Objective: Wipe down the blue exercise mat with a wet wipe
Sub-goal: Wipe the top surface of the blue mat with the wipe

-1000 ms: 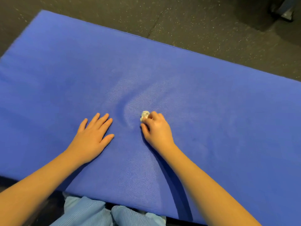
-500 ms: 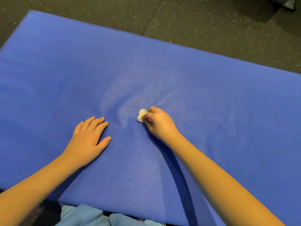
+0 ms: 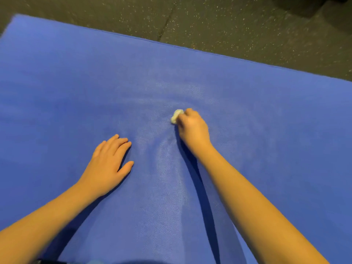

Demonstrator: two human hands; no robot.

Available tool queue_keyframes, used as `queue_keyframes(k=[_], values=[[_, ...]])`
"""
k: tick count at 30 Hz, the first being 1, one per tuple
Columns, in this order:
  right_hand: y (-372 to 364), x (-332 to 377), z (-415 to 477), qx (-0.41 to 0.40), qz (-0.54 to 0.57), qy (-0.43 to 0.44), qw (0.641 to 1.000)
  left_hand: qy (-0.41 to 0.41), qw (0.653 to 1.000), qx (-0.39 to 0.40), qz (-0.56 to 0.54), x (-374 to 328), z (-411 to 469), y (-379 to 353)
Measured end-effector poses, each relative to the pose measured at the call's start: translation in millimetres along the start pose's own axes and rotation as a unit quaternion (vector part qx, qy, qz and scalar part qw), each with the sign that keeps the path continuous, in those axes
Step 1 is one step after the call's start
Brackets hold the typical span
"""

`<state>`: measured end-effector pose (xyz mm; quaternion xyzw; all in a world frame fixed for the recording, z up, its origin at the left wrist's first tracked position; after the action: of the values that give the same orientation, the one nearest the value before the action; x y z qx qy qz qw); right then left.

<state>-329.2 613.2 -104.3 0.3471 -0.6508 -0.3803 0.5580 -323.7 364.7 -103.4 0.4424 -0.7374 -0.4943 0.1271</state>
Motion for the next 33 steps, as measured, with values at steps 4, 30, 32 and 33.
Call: queue_keyframes(k=[4, 30, 32, 33], values=[[-4.7, 2.5, 14.0, -0.042, 0.065, -0.069, 0.995, 0.022, 1.000, -0.003, -0.002, 8.8, 26.2, 14.6], [15.8, 4.2, 182.6, 0.059, -0.175, 0.042, 0.982, 0.029, 0.996, -0.008, 0.087, 26.2, 59.4, 12.5], [3.5, 15.7, 184.7, 0.098, -0.202, 0.095, 0.970, 0.030, 0.996, -0.015, 0.086, 25.6, 59.7, 12.8], [6.0, 15.8, 187.6, 0.091, -0.208, 0.094, 0.969, 0.031, 0.996, -0.015, 0.086, 24.8, 59.9, 12.7]])
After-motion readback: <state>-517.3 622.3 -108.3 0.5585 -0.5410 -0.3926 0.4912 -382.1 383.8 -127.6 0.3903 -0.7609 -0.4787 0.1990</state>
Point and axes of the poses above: each hand's wrist, its own z-axis towards the middle knuckle, its own y-axis out of the back of the hand, x = y × z, the point moved 6 cm from there along z, towards the middle knuckle, and after that the axes turned 13 degrees about x, right-handed, at the moved point
